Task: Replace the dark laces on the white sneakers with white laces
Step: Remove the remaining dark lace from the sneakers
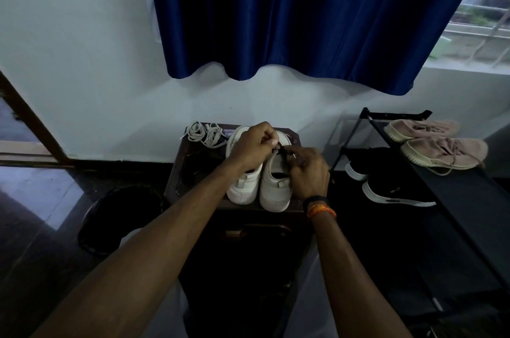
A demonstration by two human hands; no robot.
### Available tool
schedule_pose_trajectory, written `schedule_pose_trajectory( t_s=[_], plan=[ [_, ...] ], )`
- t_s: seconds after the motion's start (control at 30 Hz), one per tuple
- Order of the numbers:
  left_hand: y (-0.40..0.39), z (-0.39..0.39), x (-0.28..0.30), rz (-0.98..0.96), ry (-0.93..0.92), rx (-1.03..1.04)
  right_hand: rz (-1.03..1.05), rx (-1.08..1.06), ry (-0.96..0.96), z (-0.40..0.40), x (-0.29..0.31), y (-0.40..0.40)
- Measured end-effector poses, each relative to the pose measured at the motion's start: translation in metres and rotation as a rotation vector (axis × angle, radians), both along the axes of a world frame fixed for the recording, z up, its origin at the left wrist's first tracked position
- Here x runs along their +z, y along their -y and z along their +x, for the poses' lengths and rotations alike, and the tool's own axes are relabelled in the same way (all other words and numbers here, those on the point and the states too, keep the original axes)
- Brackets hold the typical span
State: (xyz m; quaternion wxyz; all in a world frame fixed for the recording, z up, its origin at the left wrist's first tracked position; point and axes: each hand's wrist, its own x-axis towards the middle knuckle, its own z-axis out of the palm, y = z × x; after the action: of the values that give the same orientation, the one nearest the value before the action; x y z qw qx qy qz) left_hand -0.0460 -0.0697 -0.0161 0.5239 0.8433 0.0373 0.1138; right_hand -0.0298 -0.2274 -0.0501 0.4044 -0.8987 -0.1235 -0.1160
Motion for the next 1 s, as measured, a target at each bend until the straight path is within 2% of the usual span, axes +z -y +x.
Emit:
schedule_pose_trajectory(
  t_s=[0.07, 0.27, 0.33, 0.43, 0.5, 0.57, 0.63, 0.73, 0.8, 0.9, 1.0],
  plan=[
    [-0.006, -0.002, 0.001, -0.085, -0.061, -0.078, -0.005, 0.025, -0.008, 0.002, 0.001, 0.0],
    [-0.015, -0.01, 0.024, -0.215, -0.078, -0.148, -0.14, 0.04, 0.009, 0.006, 0.008, -0.002],
    [-0.018, -0.009, 0.029, -0.08, -0.055, -0.076, -0.146, 0.032, 0.017, 0.007, 0.009, -0.003],
    [-0.022, -0.009, 0.033, 0.176, 0.013, 0.149, -0.096, -0.009, 0.029, 0.006, 0.012, -0.005],
    [-0.027, -0.009, 0.033, 0.185, 0.054, 0.26, -0.076, -0.04, 0.05, 0.004, 0.015, -0.005],
    [-0.033, -0.011, 0.033, 0.063, 0.054, 0.338, -0.039, -0.059, 0.08, 0.002, 0.017, -0.006],
    [-0.041, -0.013, 0.037, -0.178, 0.024, 0.408, 0.083, -0.1, 0.053, 0.002, 0.018, -0.005],
    [-0.058, -0.014, 0.041, -0.544, -0.002, 0.509, 0.382, -0.084, -0.08, 0.008, 0.014, -0.003],
    [-0.068, -0.017, 0.04, -0.664, -0.042, 0.581, 0.622, -0.031, -0.195, 0.009, 0.015, -0.003],
    [-0.077, -0.023, 0.033, -0.662, -0.073, 0.672, 0.851, -0.041, -0.33, 0.01, 0.025, -0.002],
    [-0.072, -0.03, 0.026, -0.486, -0.085, 0.705, 0.798, -0.107, -0.322, 0.013, 0.029, 0.008]
  ],
)
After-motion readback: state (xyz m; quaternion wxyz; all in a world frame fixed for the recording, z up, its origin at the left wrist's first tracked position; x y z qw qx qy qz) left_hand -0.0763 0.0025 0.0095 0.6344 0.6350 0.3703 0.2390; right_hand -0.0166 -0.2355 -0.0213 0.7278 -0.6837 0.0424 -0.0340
